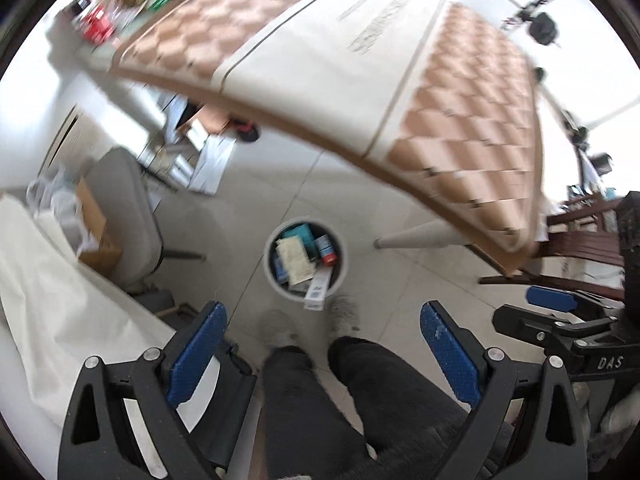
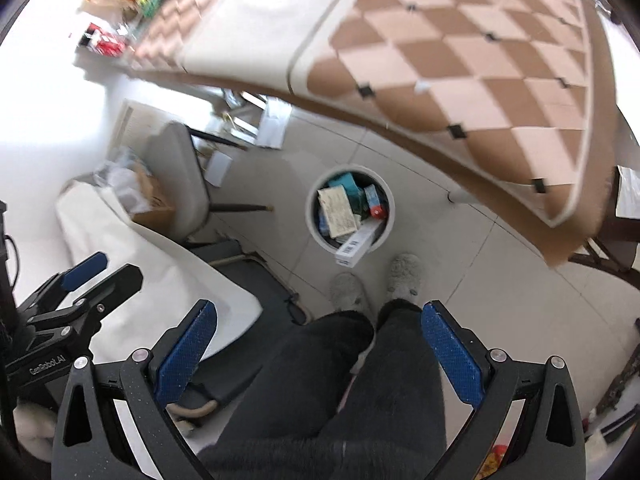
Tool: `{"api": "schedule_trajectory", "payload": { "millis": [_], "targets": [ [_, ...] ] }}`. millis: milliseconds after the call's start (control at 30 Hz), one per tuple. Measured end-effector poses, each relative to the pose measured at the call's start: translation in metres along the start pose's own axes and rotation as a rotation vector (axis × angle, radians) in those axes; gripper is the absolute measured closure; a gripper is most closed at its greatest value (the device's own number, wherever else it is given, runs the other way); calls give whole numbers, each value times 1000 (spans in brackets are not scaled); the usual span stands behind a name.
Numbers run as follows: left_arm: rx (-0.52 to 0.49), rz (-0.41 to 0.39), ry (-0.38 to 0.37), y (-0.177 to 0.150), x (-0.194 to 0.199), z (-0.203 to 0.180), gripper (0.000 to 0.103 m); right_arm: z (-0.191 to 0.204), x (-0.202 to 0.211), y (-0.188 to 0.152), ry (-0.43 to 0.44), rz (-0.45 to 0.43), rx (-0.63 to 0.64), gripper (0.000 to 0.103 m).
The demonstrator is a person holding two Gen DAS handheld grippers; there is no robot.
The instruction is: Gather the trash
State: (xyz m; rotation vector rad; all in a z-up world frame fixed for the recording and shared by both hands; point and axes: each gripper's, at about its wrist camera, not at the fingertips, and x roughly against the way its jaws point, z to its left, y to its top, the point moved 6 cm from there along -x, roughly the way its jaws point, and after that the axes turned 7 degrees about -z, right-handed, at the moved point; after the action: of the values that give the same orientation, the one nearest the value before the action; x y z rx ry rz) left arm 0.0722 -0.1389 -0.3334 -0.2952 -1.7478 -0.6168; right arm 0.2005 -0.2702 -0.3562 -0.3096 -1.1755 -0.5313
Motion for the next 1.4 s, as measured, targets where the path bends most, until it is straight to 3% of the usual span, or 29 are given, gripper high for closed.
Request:
{"api": "schedule_trajectory", "payload": {
  "millis": [367, 700, 1067, 1400],
  "targets": [
    [-199, 29, -225, 20, 74, -16, 4, 34, 116, -25, 77, -106, -179, 0],
    [-379, 52, -347, 18, 118, 5, 4, 102, 141, -79, 106, -207, -361, 0],
    [-362, 55, -412, 17, 143, 14, 4, 131, 156, -101, 106, -258, -404, 0],
    [-351, 49, -394, 4, 148, 19, 4, 132, 153, -110, 126, -237, -377, 0]
  ]
}}
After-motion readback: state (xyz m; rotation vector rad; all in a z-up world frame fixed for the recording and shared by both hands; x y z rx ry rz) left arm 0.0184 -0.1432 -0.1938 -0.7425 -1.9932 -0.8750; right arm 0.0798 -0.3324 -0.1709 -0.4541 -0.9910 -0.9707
